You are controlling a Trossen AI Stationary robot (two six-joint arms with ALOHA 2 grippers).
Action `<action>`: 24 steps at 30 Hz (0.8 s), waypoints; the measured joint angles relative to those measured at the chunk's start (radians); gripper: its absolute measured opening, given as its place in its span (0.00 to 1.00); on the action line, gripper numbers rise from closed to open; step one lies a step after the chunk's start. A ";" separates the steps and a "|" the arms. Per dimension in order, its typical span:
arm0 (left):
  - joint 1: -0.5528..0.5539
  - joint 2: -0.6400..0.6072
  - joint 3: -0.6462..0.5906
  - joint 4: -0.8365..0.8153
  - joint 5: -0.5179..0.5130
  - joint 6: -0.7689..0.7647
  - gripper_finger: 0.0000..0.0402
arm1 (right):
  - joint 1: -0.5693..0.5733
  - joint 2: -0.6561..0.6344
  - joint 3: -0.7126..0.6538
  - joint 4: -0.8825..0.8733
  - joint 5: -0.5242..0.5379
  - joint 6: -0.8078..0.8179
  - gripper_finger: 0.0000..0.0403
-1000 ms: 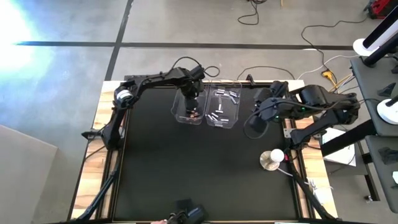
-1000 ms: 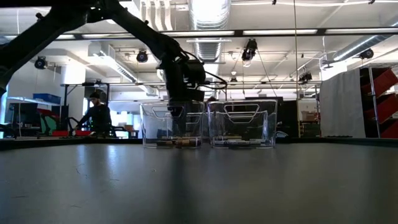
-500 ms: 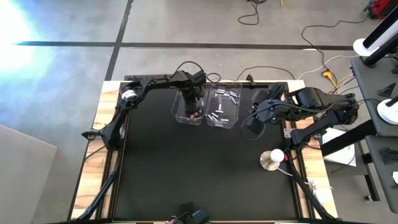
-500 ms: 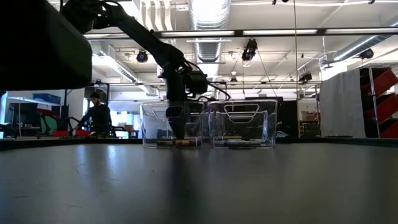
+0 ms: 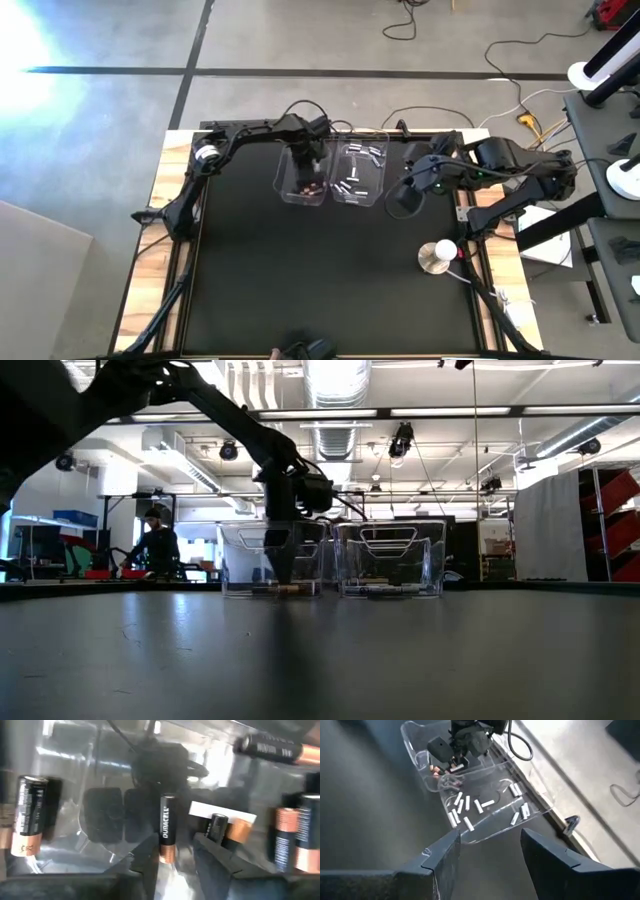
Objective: Sort batteries
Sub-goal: Put the black battery into the left transparent bin, then return to Home Position
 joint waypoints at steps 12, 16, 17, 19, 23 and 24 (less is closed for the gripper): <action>-0.004 -0.072 -0.004 -0.088 0.070 -0.193 0.32 | -0.107 0.001 -0.203 0.174 -0.160 -0.075 0.47; -0.007 -0.106 -0.004 -0.094 0.070 -0.219 0.33 | -0.173 0.001 -0.327 0.362 -0.345 -0.162 0.48; -0.010 -0.118 -0.004 -0.094 0.070 -0.224 0.33 | -0.193 0.002 -0.353 0.404 -0.387 -0.179 0.48; -0.014 -0.153 -0.004 -0.093 0.069 -0.228 0.33 | -0.236 0.002 -0.397 0.477 -0.437 -0.209 0.49; -0.020 -0.245 -0.003 -0.078 0.069 -0.266 0.33 | -0.330 0.006 -0.456 0.572 -0.461 -0.269 0.48; -0.020 -0.268 -0.003 -0.074 0.069 -0.277 0.33 | -0.351 0.016 -0.462 0.589 -0.464 -0.282 0.47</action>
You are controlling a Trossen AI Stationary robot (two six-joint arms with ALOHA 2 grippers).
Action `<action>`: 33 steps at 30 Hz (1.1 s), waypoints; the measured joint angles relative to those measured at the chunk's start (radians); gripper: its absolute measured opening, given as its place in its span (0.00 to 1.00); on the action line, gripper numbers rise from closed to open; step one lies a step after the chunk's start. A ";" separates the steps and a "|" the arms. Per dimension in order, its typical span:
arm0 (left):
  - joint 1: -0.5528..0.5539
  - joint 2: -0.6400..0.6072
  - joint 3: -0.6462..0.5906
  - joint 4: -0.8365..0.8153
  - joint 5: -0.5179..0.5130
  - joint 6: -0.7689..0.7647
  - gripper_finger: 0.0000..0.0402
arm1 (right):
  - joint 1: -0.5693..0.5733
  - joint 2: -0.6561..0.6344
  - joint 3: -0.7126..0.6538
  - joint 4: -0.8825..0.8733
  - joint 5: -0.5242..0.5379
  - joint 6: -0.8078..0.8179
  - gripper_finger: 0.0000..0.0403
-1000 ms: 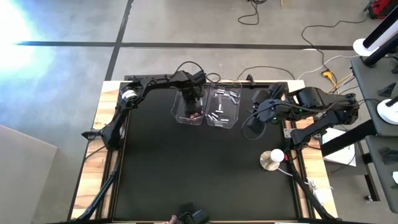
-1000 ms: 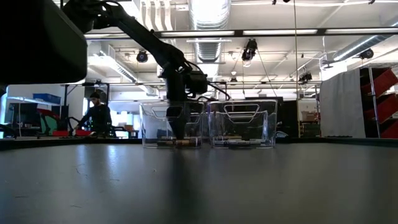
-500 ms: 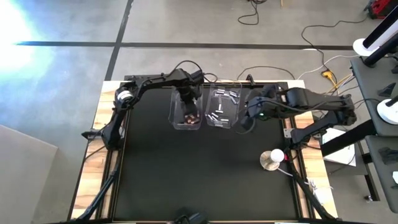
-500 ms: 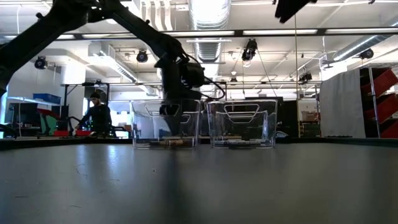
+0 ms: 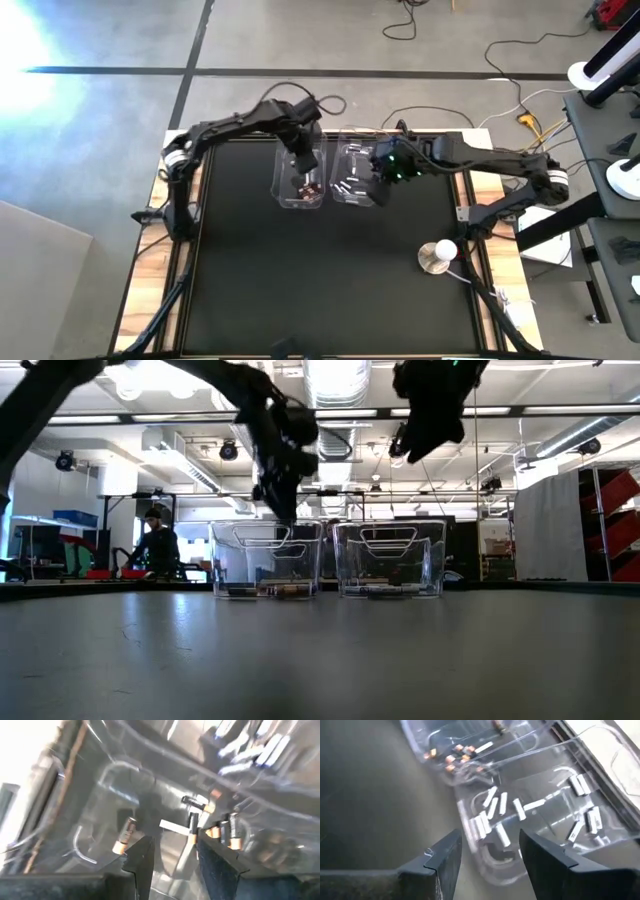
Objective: Sort batteries
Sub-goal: Return to Home Position
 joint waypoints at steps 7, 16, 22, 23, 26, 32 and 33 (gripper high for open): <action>-0.022 -0.164 -0.002 0.039 -0.003 -0.066 0.33 | -0.093 0.141 -0.008 0.064 -0.149 -0.088 0.45; -0.062 -0.325 -0.005 0.022 -0.010 -0.076 0.33 | -0.111 0.286 -0.010 -0.034 -0.154 -0.183 0.46; -0.092 -0.422 -0.006 0.022 -0.087 -0.094 0.33 | -0.111 0.298 -0.008 -0.117 -0.152 -0.223 0.48; -0.095 -0.437 -0.006 0.022 -0.095 -0.100 0.33 | -0.110 0.294 -0.009 -0.135 -0.152 -0.230 0.48; -0.108 -0.480 -0.006 0.022 -0.118 -0.121 0.33 | -0.112 0.280 -0.008 -0.193 -0.152 -0.245 0.49; -0.134 -0.565 -0.006 0.023 -0.155 -0.161 0.33 | -0.114 0.276 -0.009 -0.295 -0.117 -0.255 0.49; -0.140 -0.579 -0.006 0.023 -0.162 -0.168 0.33 | -0.114 0.276 -0.009 -0.304 -0.097 -0.256 0.49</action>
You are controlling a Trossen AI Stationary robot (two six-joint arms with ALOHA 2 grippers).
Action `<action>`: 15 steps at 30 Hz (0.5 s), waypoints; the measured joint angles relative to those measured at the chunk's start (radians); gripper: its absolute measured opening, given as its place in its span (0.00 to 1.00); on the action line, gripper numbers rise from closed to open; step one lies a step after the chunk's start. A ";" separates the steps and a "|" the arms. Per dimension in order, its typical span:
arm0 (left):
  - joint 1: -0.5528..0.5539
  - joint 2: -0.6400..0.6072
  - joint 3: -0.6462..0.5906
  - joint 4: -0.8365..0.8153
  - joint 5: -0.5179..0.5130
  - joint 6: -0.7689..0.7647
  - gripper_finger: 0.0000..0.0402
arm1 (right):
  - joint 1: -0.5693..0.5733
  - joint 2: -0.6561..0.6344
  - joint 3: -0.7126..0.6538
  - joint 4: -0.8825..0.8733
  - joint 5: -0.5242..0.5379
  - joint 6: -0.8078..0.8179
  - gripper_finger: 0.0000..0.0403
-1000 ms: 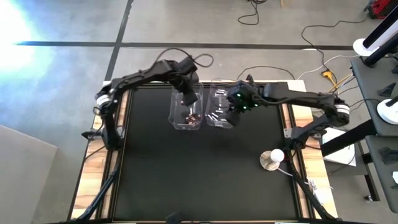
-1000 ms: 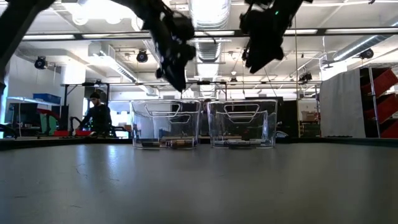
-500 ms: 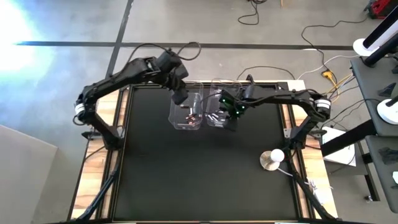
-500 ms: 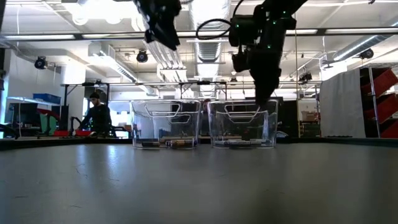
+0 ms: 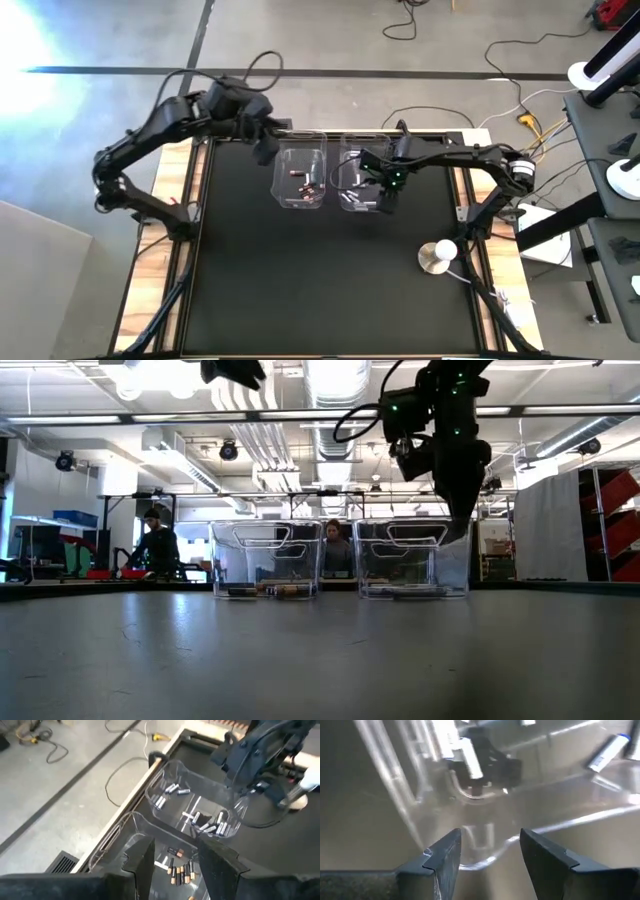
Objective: Sort batteries
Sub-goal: Return to Home Position
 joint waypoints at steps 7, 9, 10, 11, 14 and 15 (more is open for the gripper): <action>-0.082 -0.110 -0.001 0.021 -0.016 -0.026 0.33 | 0.002 -0.041 0.011 0.051 0.084 0.047 0.49; -0.126 -0.148 -0.010 0.031 -0.047 -0.027 0.33 | 0.010 -0.082 0.012 0.105 0.086 0.066 0.49; -0.152 -0.168 -0.019 0.032 -0.064 -0.028 0.33 | 0.018 -0.107 0.012 0.139 0.086 0.070 0.49; -0.179 -0.191 -0.035 0.041 -0.077 -0.032 0.33 | 0.029 -0.134 0.012 0.176 0.086 0.074 0.49; -0.271 -0.278 -0.129 0.109 -0.083 -0.046 0.33 | 0.085 -0.228 0.010 0.299 0.068 0.069 0.48; -0.304 -0.310 -0.172 0.149 -0.083 -0.057 0.33 | 0.109 -0.258 0.007 0.335 0.064 0.069 0.47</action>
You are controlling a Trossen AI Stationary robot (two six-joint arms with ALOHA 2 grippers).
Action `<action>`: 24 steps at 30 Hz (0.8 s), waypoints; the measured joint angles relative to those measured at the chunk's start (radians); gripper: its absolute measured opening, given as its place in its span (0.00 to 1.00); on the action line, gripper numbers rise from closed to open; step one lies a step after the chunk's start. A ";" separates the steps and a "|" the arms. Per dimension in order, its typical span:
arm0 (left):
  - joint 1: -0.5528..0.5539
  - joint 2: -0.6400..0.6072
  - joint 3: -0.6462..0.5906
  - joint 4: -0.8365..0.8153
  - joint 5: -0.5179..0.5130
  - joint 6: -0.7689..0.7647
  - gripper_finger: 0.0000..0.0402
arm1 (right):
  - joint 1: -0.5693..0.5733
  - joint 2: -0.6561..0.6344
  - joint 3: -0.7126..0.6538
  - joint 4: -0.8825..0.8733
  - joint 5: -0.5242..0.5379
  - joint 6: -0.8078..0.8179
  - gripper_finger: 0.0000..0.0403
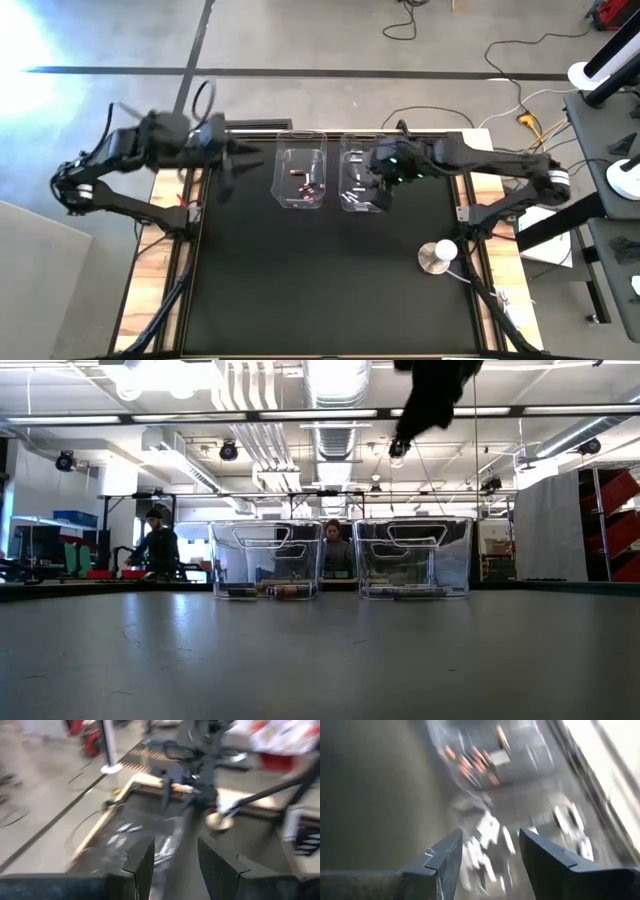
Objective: Sort batteries
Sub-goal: Return to Home Position
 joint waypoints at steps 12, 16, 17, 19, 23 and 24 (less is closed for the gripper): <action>-0.121 -0.268 -0.464 0.161 0.003 -0.230 0.33 | 0.101 -0.175 -0.010 0.114 0.030 0.178 0.31; -0.120 -0.288 -0.571 0.162 0.001 -0.321 0.33 | 0.157 -0.192 -0.080 0.250 0.035 0.088 0.27; -0.120 -0.289 -0.602 0.182 0.001 -0.316 0.33 | 0.175 -0.199 -0.110 0.297 0.032 0.056 0.27; -0.121 -0.295 -0.678 0.247 -0.001 -0.270 0.33 | 0.208 -0.223 -0.179 0.398 0.027 0.019 0.25; -0.121 -0.349 -0.848 0.464 -0.024 -0.243 0.33 | 0.255 -0.312 -0.352 0.586 0.032 0.009 0.21; -0.121 -0.369 -0.891 0.512 -0.024 -0.227 0.33 | 0.264 -0.340 -0.396 0.623 0.032 0.010 0.19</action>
